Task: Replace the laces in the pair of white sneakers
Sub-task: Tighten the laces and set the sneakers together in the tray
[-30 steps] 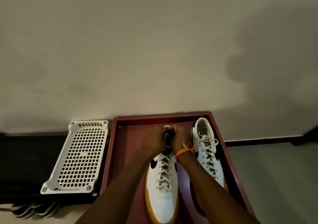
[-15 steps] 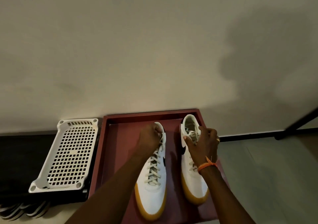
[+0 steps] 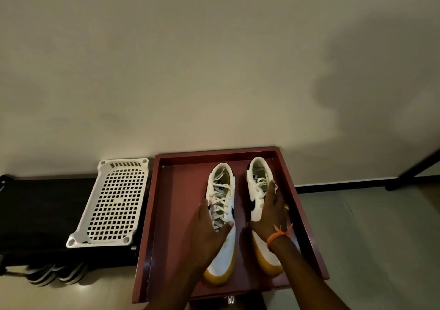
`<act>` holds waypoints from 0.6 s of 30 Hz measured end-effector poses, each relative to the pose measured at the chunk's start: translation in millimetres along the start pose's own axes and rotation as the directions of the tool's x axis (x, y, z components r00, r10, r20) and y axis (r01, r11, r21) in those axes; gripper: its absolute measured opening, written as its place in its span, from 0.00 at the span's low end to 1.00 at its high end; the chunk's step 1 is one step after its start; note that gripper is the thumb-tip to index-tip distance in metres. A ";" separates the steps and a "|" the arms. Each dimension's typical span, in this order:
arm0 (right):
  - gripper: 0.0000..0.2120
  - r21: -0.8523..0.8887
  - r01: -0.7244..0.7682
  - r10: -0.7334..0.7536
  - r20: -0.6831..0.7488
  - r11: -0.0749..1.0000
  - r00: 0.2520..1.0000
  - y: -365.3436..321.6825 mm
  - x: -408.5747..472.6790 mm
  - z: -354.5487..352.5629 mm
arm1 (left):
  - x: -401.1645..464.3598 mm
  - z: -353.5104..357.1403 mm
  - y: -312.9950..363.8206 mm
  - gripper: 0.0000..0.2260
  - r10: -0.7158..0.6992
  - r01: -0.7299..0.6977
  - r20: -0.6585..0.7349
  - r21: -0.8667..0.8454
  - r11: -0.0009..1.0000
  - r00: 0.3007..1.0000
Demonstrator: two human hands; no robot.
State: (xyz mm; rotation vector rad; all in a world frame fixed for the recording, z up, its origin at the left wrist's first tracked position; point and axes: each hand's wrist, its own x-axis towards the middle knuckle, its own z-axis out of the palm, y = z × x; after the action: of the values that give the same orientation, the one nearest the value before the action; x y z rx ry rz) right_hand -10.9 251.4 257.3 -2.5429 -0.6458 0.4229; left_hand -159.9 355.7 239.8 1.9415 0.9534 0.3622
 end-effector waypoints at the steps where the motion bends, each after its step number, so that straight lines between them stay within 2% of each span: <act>1: 0.65 0.016 0.016 -0.016 0.014 1.000 1.000 -2.8 -5.3 4.3 | -4.9 5.7 -3.6 0.41 -0.014 0.010 0.048 0.066 0.998 0.999; 3: 0.63 0.119 0.001 -0.009 0.060 0.993 0.998 -9.3 -16.9 11.0 | -10.2 13.8 -8.7 0.44 -0.010 -0.002 0.070 0.173 0.985 0.997; 7: 0.55 0.256 -0.058 0.030 0.110 0.965 0.994 -23.9 -29.8 11.7 | -14.4 11.8 4.2 0.47 -0.091 0.064 0.111 0.222 0.973 0.990; 9: 0.52 0.323 -0.097 0.058 0.128 0.942 0.990 -20.2 -22.8 9.6 | -16.1 8.6 11.4 0.56 -0.131 0.095 0.148 0.231 0.968 0.980; 11: 0.48 0.394 -0.144 0.088 0.156 0.908 0.984 -17.1 -13.3 -1.5 | -20.0 11.2 17.8 0.69 -0.180 0.144 0.128 0.252 0.957 0.975; 12: 0.44 0.391 -0.135 0.082 0.150 0.911 0.985 -14.8 -6.5 -7.5 | -22.4 17.4 21.7 0.73 -0.203 0.172 0.101 0.257 0.951 0.974; 14: 0.35 0.259 -0.044 0.033 0.048 0.965 0.998 -11.6 11.3 -19.6 | -27.4 34.4 30.9 0.75 -0.235 0.206 0.061 0.301 0.931 0.970; 16: 0.31 0.016 0.126 -0.126 -0.050 0.992 0.991 -18.3 27.5 -32.2 | -29.4 48.6 38.4 0.75 -0.208 0.182 0.031 0.374 0.909 0.978; 17: 0.31 -0.107 0.228 -0.233 -0.040 0.968 0.972 -26.5 35.0 -35.0 | -28.7 53.4 40.1 0.74 -0.204 0.178 0.022 0.399 0.900 0.979; 18: 0.31 -0.175 0.297 -0.297 0.027 0.939 0.955 -36.9 39.1 -37.9 | -27.0 56.0 41.7 0.74 -0.213 0.185 0.021 0.417 0.890 0.977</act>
State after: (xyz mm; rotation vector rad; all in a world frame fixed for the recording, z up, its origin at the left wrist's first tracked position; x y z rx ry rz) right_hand 23.6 285.9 301.3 -2.5492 -1.0934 0.2695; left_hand -125.1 289.9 247.6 2.1891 1.2499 -0.0307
